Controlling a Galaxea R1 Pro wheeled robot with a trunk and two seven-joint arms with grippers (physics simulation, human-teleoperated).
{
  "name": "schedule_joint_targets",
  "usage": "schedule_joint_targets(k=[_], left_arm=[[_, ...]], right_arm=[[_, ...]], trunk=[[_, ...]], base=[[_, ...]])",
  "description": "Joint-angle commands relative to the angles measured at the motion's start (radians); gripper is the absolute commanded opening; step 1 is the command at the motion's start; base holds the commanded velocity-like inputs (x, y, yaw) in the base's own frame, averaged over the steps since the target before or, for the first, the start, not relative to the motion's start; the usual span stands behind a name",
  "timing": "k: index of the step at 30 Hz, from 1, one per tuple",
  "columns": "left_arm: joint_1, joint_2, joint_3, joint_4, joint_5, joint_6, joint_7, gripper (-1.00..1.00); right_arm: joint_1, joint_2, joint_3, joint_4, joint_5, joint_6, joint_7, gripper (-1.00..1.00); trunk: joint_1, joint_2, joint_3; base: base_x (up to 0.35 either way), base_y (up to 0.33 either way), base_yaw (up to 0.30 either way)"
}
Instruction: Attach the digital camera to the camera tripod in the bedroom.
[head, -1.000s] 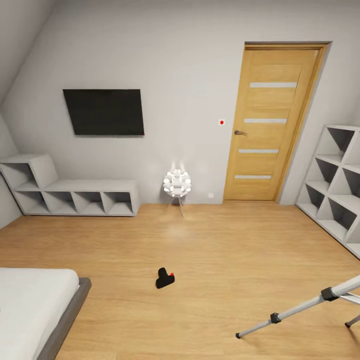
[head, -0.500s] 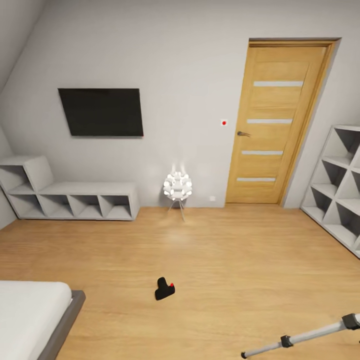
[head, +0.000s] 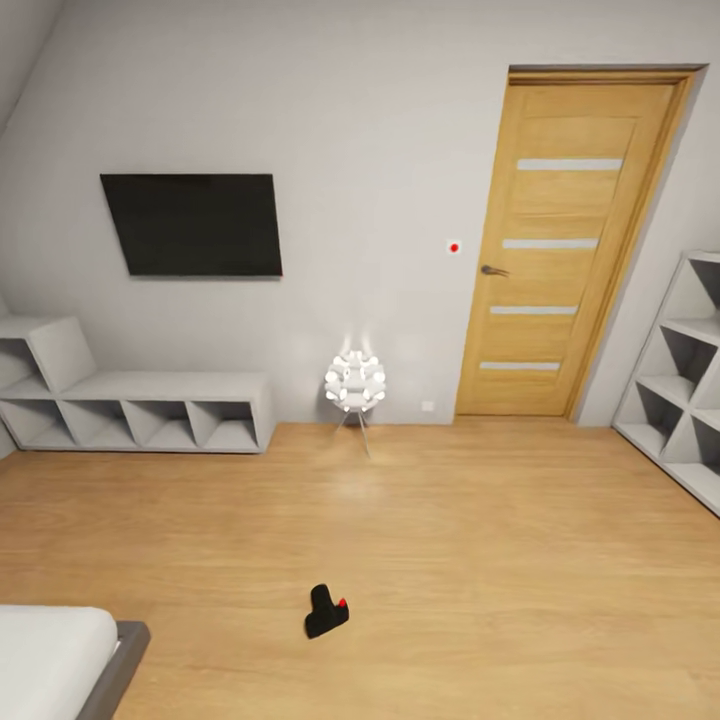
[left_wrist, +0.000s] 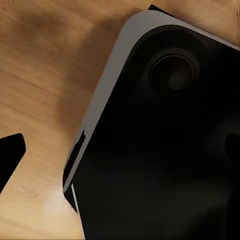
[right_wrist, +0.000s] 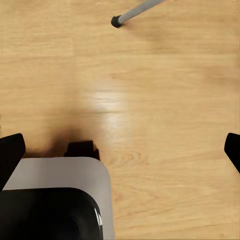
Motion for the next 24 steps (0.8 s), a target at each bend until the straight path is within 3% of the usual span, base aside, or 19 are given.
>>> schedule_joint_targets(k=[1, 17, 24], left_arm=[[0.0, 0.0, 0.002, 0.0, 0.007, 0.0, -0.005, 1.0], [0.0, 0.001, 0.002, 0.0, 0.007, -0.001, -0.005, 1.0], [0.0, 0.001, 0.002, 0.0, 0.007, -0.002, -0.005, 1.0]], right_arm=[[-0.001, 0.0, -0.004, 0.001, 0.0, -0.004, 0.001, 1.0], [-0.001, 0.0, -0.004, 0.001, 0.002, -0.004, 0.002, 1.0], [-0.001, 0.0, -0.003, 0.0, 0.003, -0.004, 0.002, 1.0]], trunk=[[0.001, 0.0, -0.001], [0.001, 0.0, -0.001], [0.001, 0.0, -0.001]], base=[[0.311, 0.0, 0.0], [0.293, 0.0, 0.0], [0.178, 0.0, 0.0]])
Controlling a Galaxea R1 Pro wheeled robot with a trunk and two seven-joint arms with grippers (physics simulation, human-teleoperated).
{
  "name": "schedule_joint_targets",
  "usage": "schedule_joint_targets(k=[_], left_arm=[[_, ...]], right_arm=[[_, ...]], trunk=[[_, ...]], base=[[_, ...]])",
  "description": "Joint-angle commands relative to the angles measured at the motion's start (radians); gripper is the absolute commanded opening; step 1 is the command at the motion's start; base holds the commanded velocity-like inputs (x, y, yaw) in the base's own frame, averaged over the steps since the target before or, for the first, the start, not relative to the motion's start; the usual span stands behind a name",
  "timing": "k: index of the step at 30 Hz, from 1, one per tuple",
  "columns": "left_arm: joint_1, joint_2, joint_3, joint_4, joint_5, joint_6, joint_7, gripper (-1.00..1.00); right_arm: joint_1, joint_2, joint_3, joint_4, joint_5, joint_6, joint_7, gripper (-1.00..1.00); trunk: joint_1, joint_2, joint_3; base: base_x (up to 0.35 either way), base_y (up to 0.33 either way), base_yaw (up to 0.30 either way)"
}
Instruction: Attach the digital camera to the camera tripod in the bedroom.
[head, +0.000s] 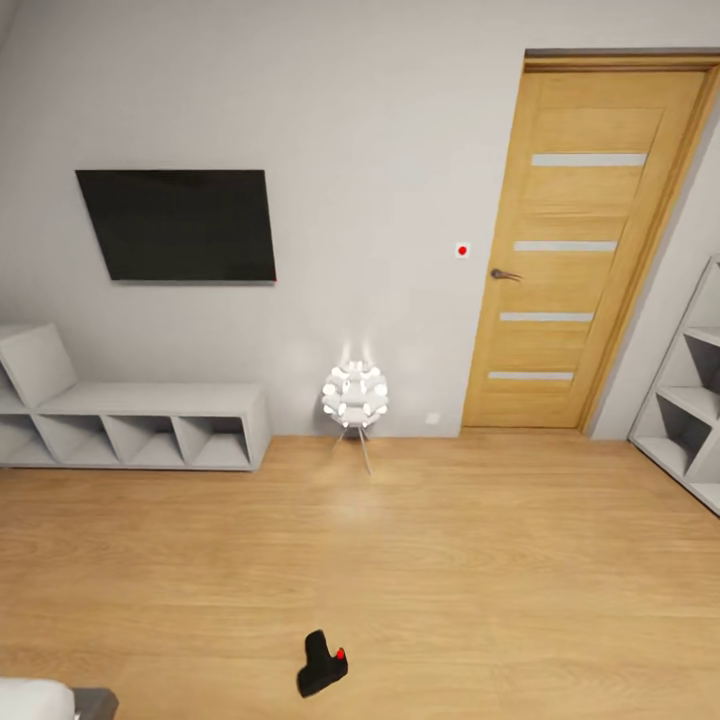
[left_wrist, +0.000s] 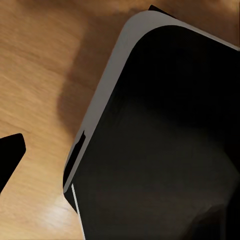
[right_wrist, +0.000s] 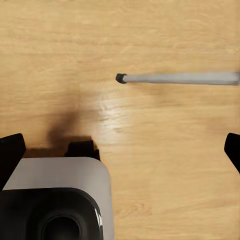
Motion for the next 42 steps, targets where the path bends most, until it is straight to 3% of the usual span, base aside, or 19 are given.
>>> schedule_joint_targets(k=[1, 33, 42], left_arm=[[0.0, 0.0, 0.002, 0.0, 0.007, 0.0, -0.004, 1.0], [0.0, 0.0, 0.002, 0.0, 0.007, 0.0, -0.004, 1.0], [0.0, 0.0, 0.002, 0.0, 0.007, 0.001, -0.004, 1.0]], right_arm=[[-0.001, 0.0, -0.003, 0.001, 0.0, -0.004, 0.0, 1.0], [-0.001, 0.0, -0.001, 0.001, 0.002, -0.004, 0.0, 1.0], [-0.001, 0.0, -0.001, 0.001, 0.002, -0.004, 0.0, 1.0]], trunk=[[0.0, 0.0, -0.001], [0.0, 0.0, -0.001], [0.0, 0.0, -0.001]], base=[[0.083, 0.0, 0.0], [0.05, 0.0, -0.001], [0.02, 0.0, -0.132]])
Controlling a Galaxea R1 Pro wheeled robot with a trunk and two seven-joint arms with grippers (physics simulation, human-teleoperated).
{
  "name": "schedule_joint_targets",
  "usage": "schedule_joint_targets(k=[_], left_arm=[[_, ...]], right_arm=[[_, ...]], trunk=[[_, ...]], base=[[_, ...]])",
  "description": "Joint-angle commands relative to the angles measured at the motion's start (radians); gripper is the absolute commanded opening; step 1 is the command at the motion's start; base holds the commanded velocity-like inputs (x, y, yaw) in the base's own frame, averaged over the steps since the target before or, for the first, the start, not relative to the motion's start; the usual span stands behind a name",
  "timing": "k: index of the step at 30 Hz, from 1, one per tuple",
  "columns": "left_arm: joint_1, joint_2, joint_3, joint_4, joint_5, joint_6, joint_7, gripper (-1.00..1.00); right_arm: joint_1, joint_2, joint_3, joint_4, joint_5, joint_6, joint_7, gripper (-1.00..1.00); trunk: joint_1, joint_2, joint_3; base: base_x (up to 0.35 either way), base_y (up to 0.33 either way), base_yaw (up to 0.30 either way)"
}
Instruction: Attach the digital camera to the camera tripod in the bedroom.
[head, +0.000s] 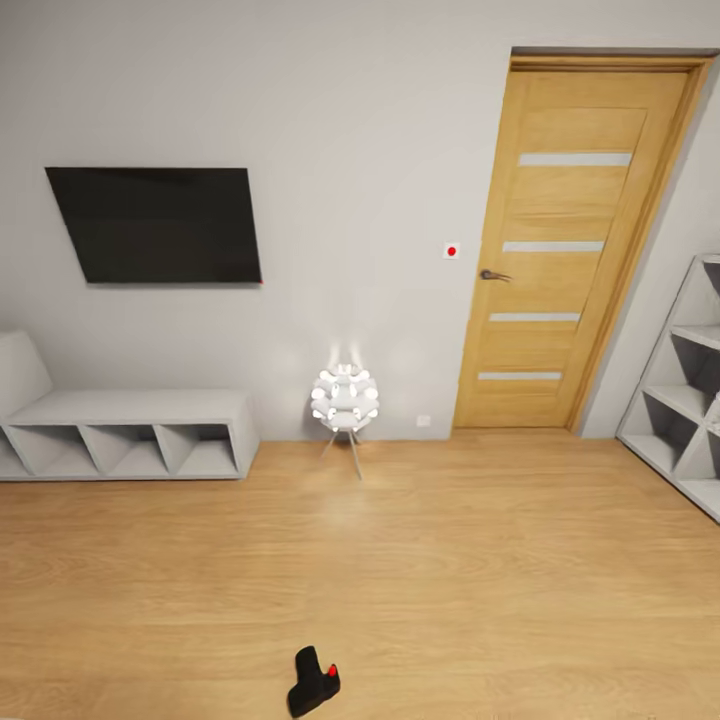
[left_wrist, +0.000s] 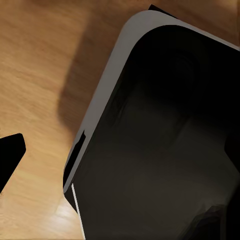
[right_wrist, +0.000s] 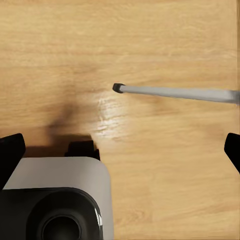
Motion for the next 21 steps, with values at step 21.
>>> schedule_joint_targets(k=[21], left_arm=[[0.0, 0.0, 0.002, 0.0, 0.007, -0.002, -0.005, 1.0]], right_arm=[[-0.001, 0.0, -0.004, 0.002, 0.0, -0.004, 0.0, 1.0]], trunk=[[0.0, 0.0, -0.001]], base=[[0.002, 0.053, -0.148]])
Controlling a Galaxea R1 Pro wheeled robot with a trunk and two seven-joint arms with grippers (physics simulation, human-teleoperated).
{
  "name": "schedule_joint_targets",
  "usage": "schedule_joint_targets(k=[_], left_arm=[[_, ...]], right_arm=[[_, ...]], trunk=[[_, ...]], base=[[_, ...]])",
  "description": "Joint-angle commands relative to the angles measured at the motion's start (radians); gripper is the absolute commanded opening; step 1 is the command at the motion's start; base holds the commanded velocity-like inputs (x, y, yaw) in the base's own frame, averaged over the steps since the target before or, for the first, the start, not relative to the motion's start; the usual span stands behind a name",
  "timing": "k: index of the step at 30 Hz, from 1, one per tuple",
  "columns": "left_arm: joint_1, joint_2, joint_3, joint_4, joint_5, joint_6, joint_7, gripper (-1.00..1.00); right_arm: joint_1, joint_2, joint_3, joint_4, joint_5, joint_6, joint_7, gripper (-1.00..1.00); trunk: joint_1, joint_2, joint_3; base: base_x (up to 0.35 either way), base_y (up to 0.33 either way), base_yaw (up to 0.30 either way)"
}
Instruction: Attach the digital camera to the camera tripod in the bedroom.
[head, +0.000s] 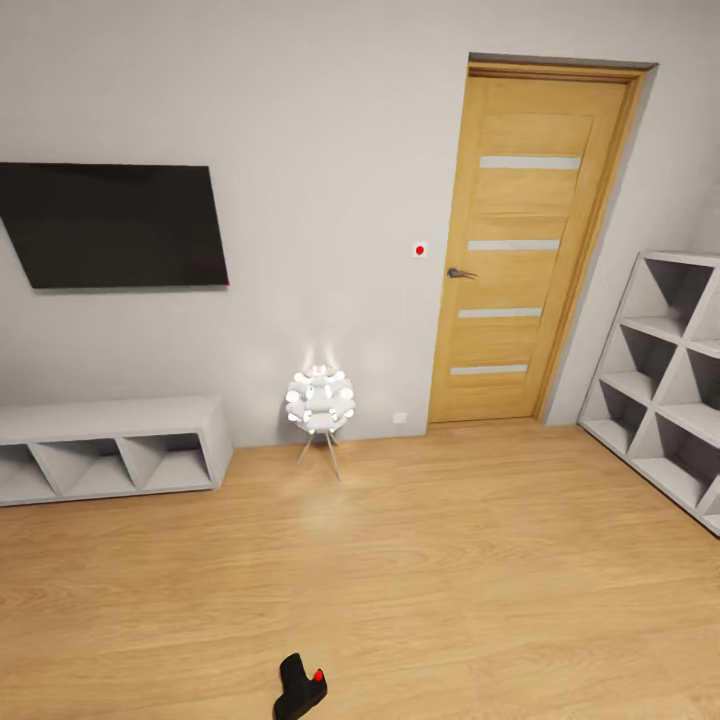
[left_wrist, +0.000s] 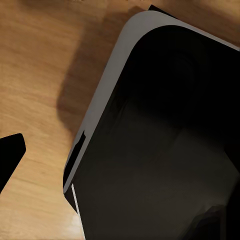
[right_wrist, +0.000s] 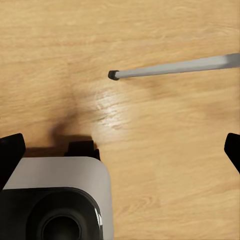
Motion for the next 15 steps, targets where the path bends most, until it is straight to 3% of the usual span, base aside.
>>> schedule_joint_targets(k=[1, 9, 15], left_arm=[[0.0, 0.0, 0.003, 0.0, 0.007, 0.0, -0.005, 1.0], [0.0, 0.0, 0.003, 0.0, 0.007, 0.0, -0.005, 1.0], [0.0, 0.0, 0.003, 0.0, 0.007, 0.0, -0.005, 1.0]], right_arm=[[-0.001, 0.0, -0.003, 0.0, 0.0, -0.004, 0.0, 1.0], [-0.001, 0.0, -0.003, 0.0, 0.0, -0.004, 0.0, 1.0], [-0.001, 0.0, -0.003, 0.0, 0.0, -0.004, 0.0, 1.0]], trunk=[[0.0, 0.0, -0.001], [0.0, 0.0, -0.001], [0.0, 0.0, -0.001]], base=[[0.0, 0.003, -0.005], [0.0, 0.049, -0.002], [0.0, 0.17, 0.0]])
